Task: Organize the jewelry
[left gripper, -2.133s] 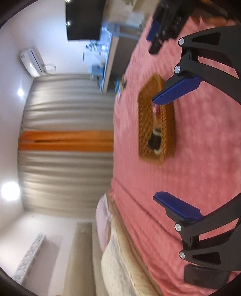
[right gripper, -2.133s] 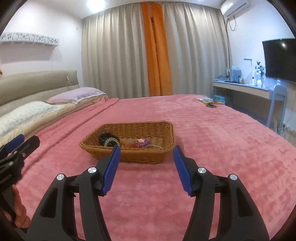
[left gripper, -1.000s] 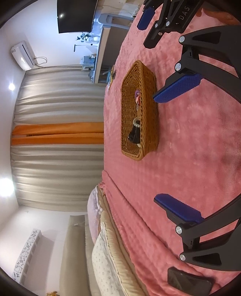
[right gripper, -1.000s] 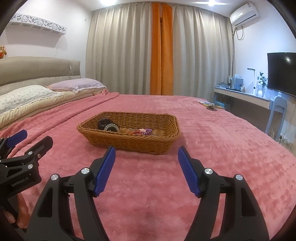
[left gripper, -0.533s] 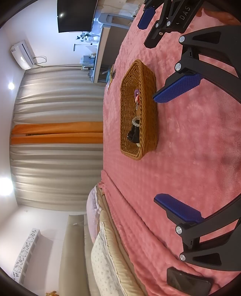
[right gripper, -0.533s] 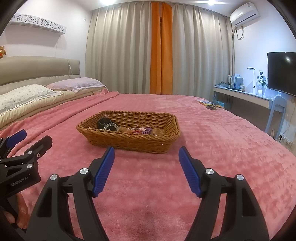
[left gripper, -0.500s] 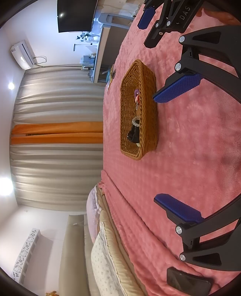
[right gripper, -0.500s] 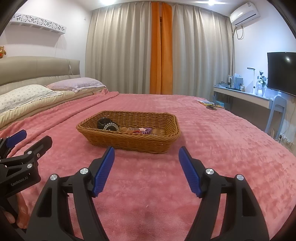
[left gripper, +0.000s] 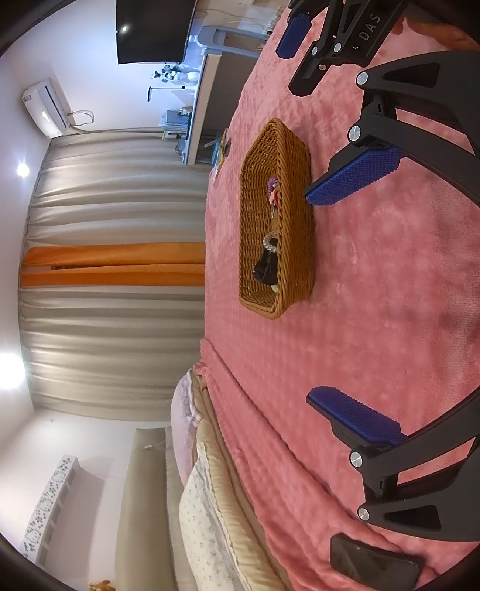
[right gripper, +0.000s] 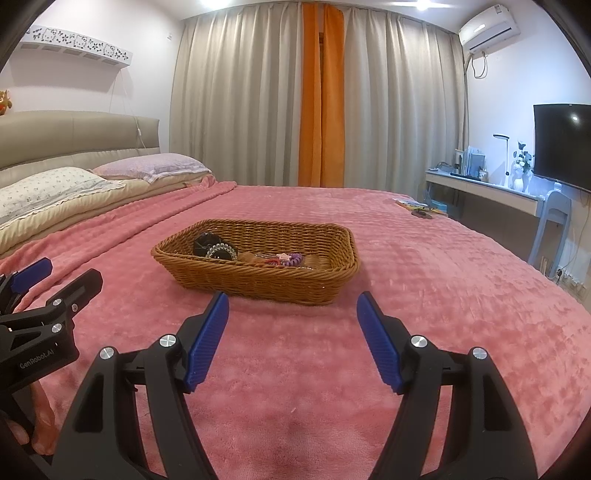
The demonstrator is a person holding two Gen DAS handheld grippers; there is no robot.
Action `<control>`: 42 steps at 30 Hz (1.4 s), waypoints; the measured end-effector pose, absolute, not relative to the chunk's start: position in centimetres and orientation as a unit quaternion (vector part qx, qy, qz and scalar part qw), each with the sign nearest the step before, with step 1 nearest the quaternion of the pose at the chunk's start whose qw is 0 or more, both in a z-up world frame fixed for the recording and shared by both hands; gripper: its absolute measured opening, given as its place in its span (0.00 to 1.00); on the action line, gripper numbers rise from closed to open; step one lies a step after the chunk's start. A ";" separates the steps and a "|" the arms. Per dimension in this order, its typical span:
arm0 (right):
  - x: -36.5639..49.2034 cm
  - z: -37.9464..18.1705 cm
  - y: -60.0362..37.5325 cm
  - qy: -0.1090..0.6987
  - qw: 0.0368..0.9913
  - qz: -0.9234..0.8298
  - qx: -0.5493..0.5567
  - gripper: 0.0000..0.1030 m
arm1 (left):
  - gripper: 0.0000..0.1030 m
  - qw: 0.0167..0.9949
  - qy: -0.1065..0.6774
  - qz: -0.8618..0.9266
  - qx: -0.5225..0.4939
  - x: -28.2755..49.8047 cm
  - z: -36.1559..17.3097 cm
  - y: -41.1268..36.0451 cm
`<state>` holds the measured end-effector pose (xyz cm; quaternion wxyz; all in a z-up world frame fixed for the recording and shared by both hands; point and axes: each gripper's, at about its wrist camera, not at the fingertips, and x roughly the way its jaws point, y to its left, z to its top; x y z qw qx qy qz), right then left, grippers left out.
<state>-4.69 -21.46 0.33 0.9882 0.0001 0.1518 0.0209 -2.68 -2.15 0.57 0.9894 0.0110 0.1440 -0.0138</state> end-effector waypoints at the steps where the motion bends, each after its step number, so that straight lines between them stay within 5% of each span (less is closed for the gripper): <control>1: -4.7 0.3 -21.5 0.152 0.988 0.021 0.000 0.66 | 0.93 0.989 0.144 -0.014 0.011 -2.6 0.6 -2.1; 42: -4.7 0.3 -21.5 0.153 0.988 0.019 0.002 0.66 | 0.93 0.989 0.145 -0.014 0.010 -2.6 0.6 -2.1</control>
